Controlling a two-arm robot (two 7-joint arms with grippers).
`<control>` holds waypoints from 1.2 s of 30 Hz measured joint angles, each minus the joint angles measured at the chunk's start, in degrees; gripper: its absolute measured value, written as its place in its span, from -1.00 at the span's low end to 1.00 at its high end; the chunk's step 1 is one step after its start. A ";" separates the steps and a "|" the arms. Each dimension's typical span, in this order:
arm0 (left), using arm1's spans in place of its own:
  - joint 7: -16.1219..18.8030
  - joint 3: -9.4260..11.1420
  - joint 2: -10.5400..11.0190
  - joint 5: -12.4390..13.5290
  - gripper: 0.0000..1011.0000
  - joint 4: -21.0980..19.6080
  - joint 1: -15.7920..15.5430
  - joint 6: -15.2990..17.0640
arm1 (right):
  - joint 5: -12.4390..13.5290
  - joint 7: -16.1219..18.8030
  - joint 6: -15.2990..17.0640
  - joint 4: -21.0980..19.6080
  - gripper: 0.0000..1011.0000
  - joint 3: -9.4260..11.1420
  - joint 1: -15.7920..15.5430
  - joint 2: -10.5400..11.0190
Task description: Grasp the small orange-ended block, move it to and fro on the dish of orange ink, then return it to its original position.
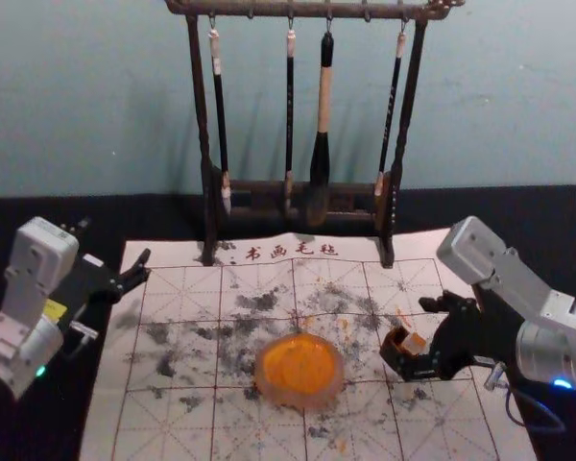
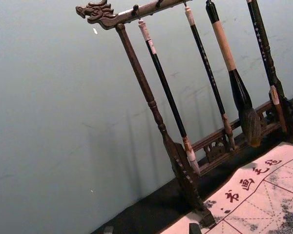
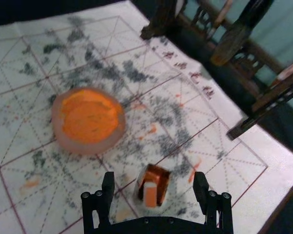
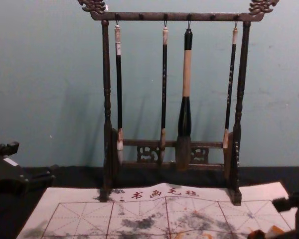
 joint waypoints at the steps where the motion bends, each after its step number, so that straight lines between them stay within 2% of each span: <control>1: 0.00 0.00 0.00 0.00 0.98 0.00 0.00 0.00 | 0.10 -0.26 -0.30 -0.05 0.98 0.26 -0.16 -0.14; 8: 0.00 0.00 0.00 0.00 0.98 0.00 0.00 0.00 | 1.02 -4.11 -3.82 -0.72 0.98 3.63 -2.31 -2.00; 14: 0.00 0.00 0.00 0.00 0.98 0.00 0.00 0.00 | 2.22 -9.99 -7.59 -1.36 0.98 9.15 -4.94 -5.21; 18: 0.00 0.00 0.00 0.00 0.98 0.00 0.00 0.00 | 1.30 -13.91 -9.10 -1.38 0.98 11.36 -6.46 -7.00; 23: 0.00 0.00 0.00 0.00 0.98 0.00 0.00 0.00 | -0.40 -17.33 -11.83 -0.35 0.98 12.81 -8.77 -8.60; 24: 0.00 0.00 0.00 0.00 0.98 0.00 0.00 0.00 | -1.03 -18.22 -13.23 0.08 0.98 13.17 -9.69 -8.99; 33: 0.00 0.00 0.00 0.00 0.98 0.00 0.00 0.00 | -2.38 -21.16 -20.54 3.69 0.98 15.44 -14.94 -11.59; 36: 0.00 0.00 0.00 0.00 0.98 0.00 0.00 0.00 | -2.62 -21.58 -21.89 4.69 0.98 15.90 -15.49 -12.28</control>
